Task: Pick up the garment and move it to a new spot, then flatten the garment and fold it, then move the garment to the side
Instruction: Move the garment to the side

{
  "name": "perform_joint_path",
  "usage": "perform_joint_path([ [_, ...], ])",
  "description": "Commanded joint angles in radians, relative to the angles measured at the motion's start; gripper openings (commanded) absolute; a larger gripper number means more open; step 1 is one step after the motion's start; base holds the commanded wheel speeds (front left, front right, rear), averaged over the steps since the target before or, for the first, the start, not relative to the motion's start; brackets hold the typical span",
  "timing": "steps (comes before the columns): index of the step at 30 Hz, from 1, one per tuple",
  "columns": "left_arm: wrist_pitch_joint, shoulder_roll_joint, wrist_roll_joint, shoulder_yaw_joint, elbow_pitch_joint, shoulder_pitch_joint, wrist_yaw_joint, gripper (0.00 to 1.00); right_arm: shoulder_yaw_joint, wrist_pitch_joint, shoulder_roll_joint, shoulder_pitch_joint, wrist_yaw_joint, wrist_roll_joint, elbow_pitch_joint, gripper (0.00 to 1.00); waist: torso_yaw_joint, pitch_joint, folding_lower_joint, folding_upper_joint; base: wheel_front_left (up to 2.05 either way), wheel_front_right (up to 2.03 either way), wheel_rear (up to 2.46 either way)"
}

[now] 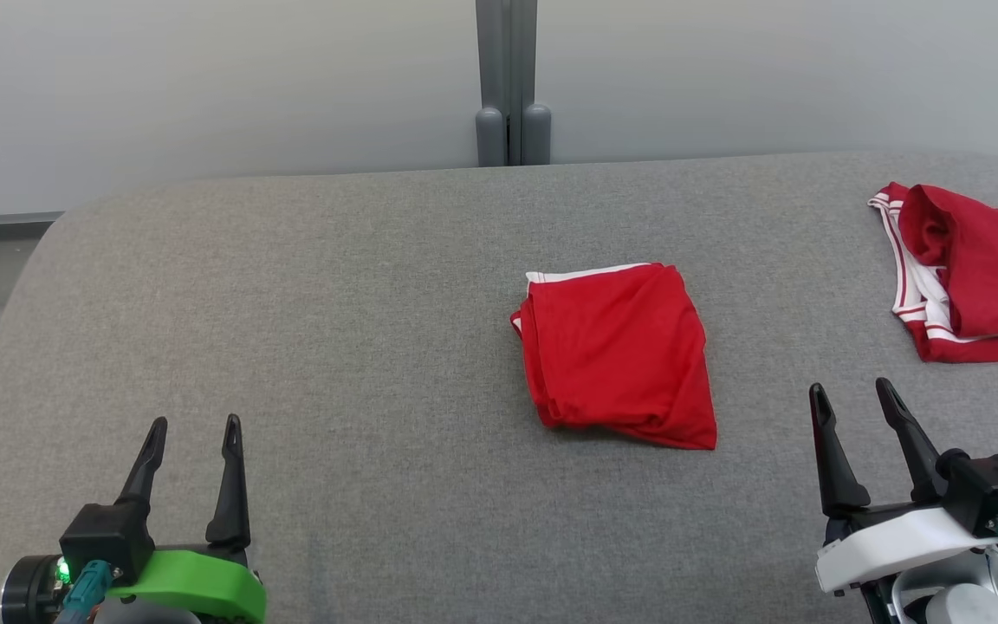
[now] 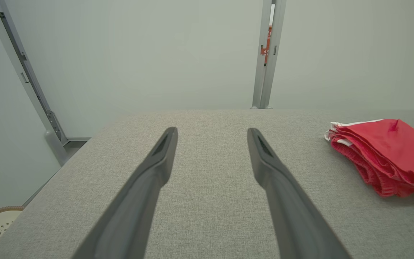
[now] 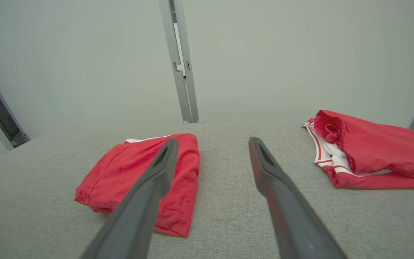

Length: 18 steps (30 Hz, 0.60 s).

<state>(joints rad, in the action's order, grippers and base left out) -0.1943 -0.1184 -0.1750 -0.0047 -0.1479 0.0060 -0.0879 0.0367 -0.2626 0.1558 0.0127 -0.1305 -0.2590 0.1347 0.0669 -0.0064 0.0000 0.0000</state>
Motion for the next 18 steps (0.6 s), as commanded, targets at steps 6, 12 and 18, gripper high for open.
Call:
perform_joint_path([
  [6, 0.0, -0.012, -0.009, -0.004, -0.003, 0.017, 0.008, 1.0, 0.005, -0.003, 0.002, 0.008, 0.0, 0.006, 0.008, 1.0, 0.001, 0.001, 0.0, 0.0, 0.0, 0.0, 0.0],
  [12, -0.005, -0.014, -0.012, -0.007, -0.006, 0.013, 0.014, 1.0, 0.003, -0.003, 0.003, -0.001, 0.0, 0.004, 0.016, 1.0, 0.001, 0.008, 0.0, 0.0, 0.0, 0.0, 0.0],
  [18, -0.011, -0.012, -0.017, -0.013, -0.015, -0.003, 0.018, 1.0, 0.016, 0.017, 0.016, -0.055, 0.0, 0.009, 0.038, 1.0, 0.007, 0.03, 0.0, 0.0, 0.0, 0.0, 0.0],
])
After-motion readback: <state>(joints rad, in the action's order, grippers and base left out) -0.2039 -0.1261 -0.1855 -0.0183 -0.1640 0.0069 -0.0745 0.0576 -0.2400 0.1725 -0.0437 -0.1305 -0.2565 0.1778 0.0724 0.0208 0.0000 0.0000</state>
